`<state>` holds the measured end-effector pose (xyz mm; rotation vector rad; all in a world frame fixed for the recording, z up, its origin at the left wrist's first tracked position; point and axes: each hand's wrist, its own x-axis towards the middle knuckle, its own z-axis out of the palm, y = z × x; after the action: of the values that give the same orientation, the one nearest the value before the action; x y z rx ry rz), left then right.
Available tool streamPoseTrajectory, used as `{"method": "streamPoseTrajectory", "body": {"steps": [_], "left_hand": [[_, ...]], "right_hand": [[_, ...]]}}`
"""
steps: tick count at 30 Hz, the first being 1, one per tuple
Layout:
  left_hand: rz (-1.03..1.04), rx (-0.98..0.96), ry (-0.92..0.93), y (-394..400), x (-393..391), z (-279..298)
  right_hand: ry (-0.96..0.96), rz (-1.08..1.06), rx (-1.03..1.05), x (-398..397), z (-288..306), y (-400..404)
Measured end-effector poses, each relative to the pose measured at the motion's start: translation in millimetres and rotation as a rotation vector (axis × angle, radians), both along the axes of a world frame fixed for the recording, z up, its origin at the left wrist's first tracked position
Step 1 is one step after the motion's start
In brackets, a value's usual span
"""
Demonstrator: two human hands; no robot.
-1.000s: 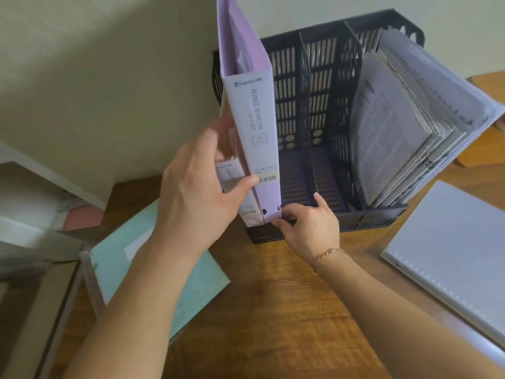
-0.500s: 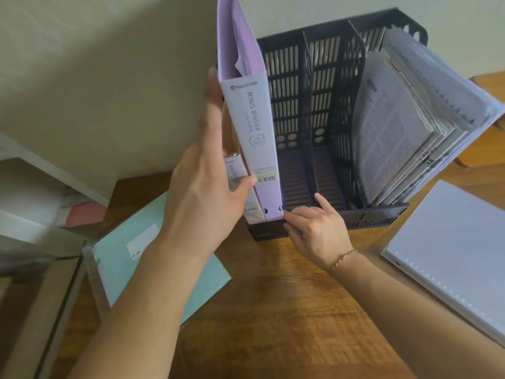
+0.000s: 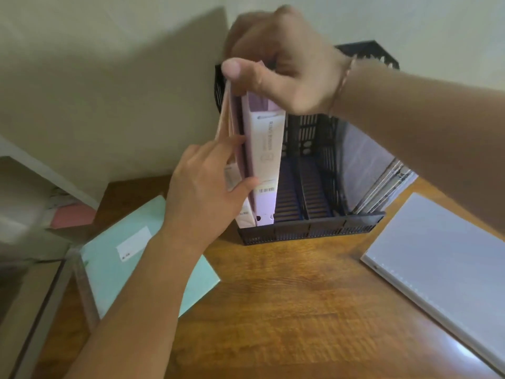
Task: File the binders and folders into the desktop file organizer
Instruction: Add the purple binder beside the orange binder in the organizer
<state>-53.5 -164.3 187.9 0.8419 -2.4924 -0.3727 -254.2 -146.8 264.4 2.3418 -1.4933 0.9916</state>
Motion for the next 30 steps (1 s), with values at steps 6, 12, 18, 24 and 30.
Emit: {"method": "streamPoseTrajectory", "body": {"steps": [6, 12, 18, 24, 30], "left_hand": [[0.005, 0.138, 0.020, -5, 3, 3], [0.020, 0.222, 0.111, -6, 3, 2], [0.000, 0.127, 0.045, -4, 4, 3], [-0.086, 0.080, 0.011, -4, 5, 5], [-0.103, 0.071, 0.036, -3, 9, -5]], "right_hand": [[-0.570, 0.038, 0.056, 24, -29, -25], [-0.896, 0.034, -0.039, 41, -37, -36], [-0.926, -0.030, -0.106, 46, -55, -30], [-0.881, -0.042, -0.119, 48, -63, -24], [-0.676, -0.056, -0.249, 59, -87, 0]]}}
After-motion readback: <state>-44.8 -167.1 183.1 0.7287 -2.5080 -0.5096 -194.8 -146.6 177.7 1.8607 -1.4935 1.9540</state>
